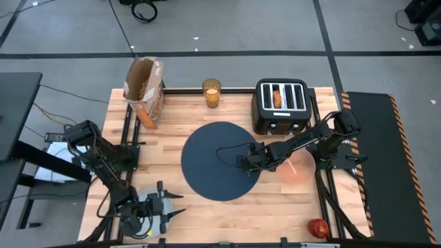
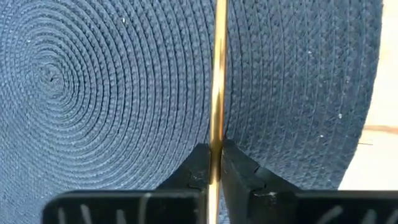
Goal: Arrange a breakfast setting
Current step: Put the spoon on the right side of the placemat
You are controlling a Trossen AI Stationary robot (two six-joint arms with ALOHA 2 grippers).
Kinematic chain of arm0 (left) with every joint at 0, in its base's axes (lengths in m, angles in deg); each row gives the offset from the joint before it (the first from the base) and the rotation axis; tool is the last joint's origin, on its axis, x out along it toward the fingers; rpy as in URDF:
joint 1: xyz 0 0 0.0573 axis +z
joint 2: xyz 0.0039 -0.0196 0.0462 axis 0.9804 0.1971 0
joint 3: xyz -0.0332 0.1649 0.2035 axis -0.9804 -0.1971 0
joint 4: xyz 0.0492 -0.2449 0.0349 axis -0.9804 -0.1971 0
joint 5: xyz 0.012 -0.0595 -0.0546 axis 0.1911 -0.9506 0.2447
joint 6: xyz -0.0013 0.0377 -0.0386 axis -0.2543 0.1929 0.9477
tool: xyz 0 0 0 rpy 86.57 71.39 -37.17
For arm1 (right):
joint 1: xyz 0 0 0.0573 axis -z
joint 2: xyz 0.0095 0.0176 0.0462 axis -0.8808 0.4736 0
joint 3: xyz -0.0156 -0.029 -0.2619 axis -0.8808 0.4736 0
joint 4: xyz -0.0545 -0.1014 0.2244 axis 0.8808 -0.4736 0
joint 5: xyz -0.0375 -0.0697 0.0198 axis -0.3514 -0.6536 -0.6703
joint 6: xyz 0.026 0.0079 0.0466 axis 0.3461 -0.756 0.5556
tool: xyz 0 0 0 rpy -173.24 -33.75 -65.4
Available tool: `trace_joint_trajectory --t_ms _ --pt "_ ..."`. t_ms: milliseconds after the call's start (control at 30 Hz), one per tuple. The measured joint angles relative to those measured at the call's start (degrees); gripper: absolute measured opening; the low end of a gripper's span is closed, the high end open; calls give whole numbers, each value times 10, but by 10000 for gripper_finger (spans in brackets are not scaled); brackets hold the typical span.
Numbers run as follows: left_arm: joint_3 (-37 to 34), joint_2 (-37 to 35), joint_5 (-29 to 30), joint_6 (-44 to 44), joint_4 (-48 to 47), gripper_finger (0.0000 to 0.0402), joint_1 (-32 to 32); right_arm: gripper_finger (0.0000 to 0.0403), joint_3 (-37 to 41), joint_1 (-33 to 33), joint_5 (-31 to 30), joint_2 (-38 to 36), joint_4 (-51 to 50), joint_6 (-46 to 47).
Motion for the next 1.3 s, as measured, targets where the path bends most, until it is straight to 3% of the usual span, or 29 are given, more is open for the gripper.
trace_joint_trajectory --t_ms 200,433,667,900,1300 --pt "0 0 0 0 0 222 3 89 0 1 12 -6 -20 -8" --pt "0 0 0 1 0 222 3 85 -3 1 12 -7 -34 -34" --pt "0 0 4 1 0 222 3 85 -72 13 -20 -7 -173 -67" --pt "0 0 5 3 0 222 3 89 -79 41 -64 1 -159 -96" --pt "0 -1 5 4 0 222 3 89 -79 62 -47 60 -173 -108"
